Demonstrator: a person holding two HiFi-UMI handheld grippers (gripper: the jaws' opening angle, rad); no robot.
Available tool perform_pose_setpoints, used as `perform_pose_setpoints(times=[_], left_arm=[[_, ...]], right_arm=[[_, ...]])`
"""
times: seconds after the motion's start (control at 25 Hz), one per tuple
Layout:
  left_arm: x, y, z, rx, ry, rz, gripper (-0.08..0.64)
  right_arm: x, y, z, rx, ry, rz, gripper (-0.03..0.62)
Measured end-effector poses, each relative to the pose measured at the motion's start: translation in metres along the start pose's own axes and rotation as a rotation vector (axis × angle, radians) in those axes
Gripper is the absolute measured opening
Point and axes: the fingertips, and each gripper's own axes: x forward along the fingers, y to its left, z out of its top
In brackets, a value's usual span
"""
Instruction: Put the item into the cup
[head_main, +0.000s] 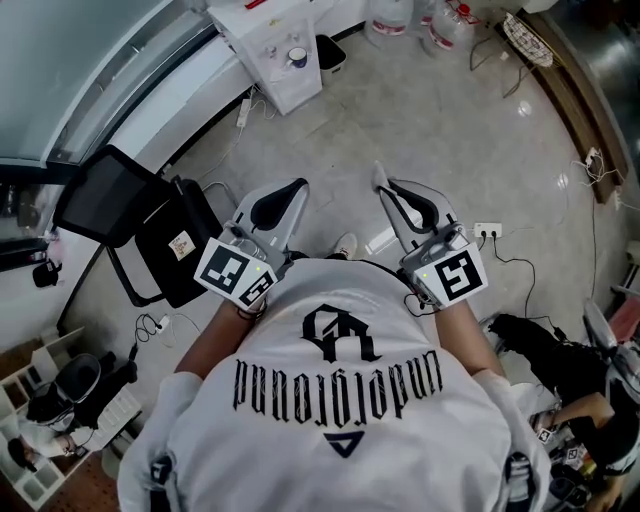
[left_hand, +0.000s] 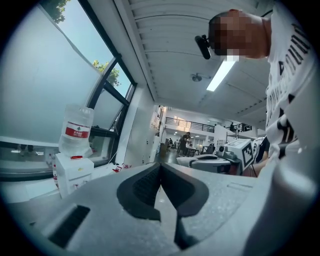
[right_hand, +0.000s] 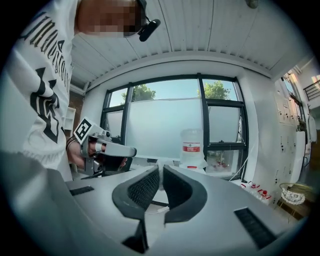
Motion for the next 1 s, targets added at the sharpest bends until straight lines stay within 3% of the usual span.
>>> perform_pose_setpoints(times=[0.36, 0.56, 1.0], left_arm=[[0.034, -0.001, 0.002, -0.003, -0.005, -0.018, 0.015], [0.050, 0.013, 0.001, -0.016, -0.003, -0.043, 0.015], [0.075, 0.057, 0.006, -0.029, 0.008, -0.072, 0.015]], right_arm=[[0.001, -0.025, -0.004, 0.018, -0.001, 0.009, 0.031], [0.015, -0.043, -0.001, 0.008, 0.028, -0.025, 0.031], [0.057, -0.057, 0.000, 0.015, 0.038, -0.010, 0.031]])
